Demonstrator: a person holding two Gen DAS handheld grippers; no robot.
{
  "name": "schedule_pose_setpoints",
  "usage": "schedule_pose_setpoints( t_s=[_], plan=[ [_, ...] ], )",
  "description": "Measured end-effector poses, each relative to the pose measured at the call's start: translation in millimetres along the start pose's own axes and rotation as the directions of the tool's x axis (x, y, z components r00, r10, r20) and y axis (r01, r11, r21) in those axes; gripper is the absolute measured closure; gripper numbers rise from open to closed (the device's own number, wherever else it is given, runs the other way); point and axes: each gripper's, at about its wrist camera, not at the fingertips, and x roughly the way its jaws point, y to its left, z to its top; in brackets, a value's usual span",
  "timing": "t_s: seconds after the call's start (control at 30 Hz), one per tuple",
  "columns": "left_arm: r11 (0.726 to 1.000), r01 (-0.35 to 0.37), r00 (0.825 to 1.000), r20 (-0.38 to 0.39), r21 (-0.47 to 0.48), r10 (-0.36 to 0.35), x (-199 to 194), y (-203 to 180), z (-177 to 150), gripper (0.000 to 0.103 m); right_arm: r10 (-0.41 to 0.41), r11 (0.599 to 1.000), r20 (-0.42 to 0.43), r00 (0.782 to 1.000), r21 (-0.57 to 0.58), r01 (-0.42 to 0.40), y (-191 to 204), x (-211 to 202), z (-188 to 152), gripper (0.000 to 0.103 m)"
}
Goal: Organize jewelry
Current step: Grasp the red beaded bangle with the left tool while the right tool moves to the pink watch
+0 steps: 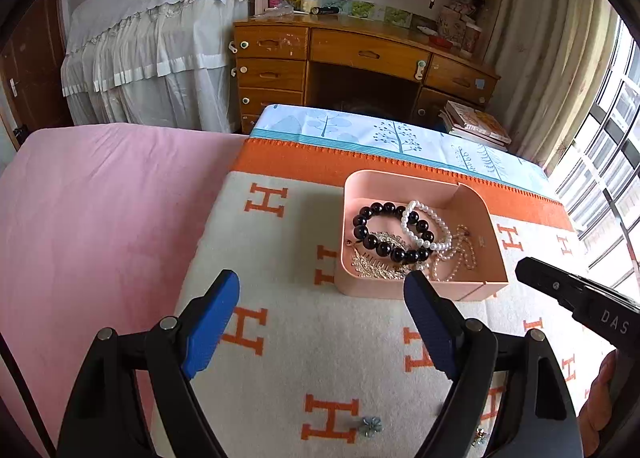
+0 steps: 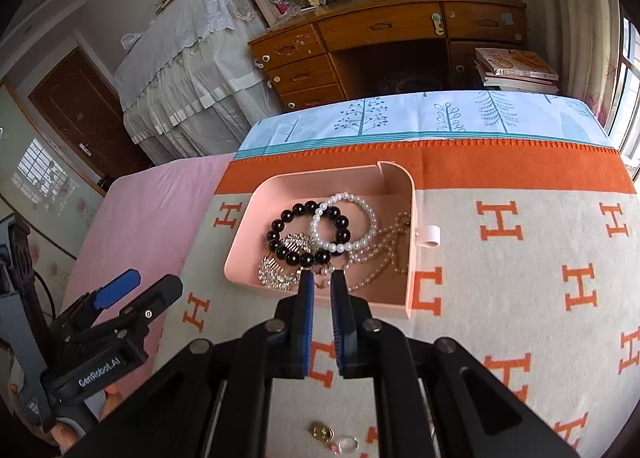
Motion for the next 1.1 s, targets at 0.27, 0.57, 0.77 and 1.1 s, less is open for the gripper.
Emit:
schedule_pose_setpoints(
  t_s=[0.27,0.57,0.77,1.1],
  plan=[
    [1.000,0.029,0.999,0.015,0.009,-0.029,-31.5,4.6,-23.9,0.020,0.020,0.999,0.061,0.998,-0.038,-0.018,12.0,-46.3,-39.9,0.094],
    [0.994,0.082,0.995,-0.056,0.071,-0.078,-38.2,6.8,-67.2,0.020,0.008,0.998,0.075,0.997,-0.059,-0.003,14.1,-63.2,-82.8,0.094],
    [0.992,0.092,0.986,-0.149,0.088,-0.079,-20.1,11.0,-98.5,0.020,-0.042,0.995,0.042,0.998,-0.087,0.046,7.9,-57.3,-113.5,0.094],
    [0.982,0.122,0.962,-0.260,0.141,-0.082,-4.1,2.7,-139.3,0.020,-0.130,0.986,0.006,0.991,-0.101,0.130,-12.4,-56.6,-149.8,0.094]
  ],
)
